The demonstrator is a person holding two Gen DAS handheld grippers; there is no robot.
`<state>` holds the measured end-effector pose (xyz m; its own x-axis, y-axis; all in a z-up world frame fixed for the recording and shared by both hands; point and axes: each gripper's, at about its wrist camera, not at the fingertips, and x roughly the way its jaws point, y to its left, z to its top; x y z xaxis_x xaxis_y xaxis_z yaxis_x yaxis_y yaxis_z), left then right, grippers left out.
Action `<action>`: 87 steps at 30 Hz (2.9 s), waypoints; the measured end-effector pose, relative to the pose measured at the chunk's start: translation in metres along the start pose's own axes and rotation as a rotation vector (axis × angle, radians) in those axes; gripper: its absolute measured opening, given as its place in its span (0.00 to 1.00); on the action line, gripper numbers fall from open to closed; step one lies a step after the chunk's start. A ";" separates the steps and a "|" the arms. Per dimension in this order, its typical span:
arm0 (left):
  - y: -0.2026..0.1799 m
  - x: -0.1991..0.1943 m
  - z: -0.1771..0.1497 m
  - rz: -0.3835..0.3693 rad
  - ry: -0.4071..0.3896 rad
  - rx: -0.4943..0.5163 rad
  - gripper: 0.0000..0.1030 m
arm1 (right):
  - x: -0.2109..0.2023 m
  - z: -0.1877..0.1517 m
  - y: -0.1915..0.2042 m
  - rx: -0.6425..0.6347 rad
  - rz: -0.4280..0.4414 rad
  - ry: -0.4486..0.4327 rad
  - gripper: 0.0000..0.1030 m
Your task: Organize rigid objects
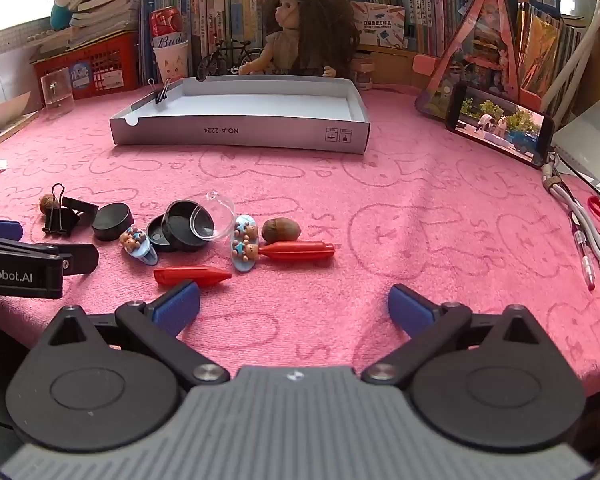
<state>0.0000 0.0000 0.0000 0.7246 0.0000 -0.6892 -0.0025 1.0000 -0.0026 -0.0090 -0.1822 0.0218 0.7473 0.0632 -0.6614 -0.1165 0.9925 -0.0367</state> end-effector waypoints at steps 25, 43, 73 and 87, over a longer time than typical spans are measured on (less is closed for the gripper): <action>0.000 0.000 0.000 0.002 -0.001 0.002 1.00 | 0.000 0.000 0.002 0.002 0.000 -0.004 1.00; 0.000 0.000 0.000 0.002 -0.002 0.002 1.00 | 0.000 0.000 0.002 0.002 0.000 -0.003 1.00; 0.000 0.000 0.000 0.001 0.000 0.005 1.00 | 0.002 0.003 0.004 0.012 -0.011 0.020 1.00; 0.003 0.000 0.001 -0.019 -0.002 0.023 1.00 | -0.015 0.000 -0.002 0.036 0.080 -0.077 1.00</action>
<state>0.0009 0.0031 0.0003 0.7260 -0.0194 -0.6874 0.0275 0.9996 0.0009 -0.0197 -0.1849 0.0315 0.7851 0.1484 -0.6014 -0.1547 0.9871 0.0417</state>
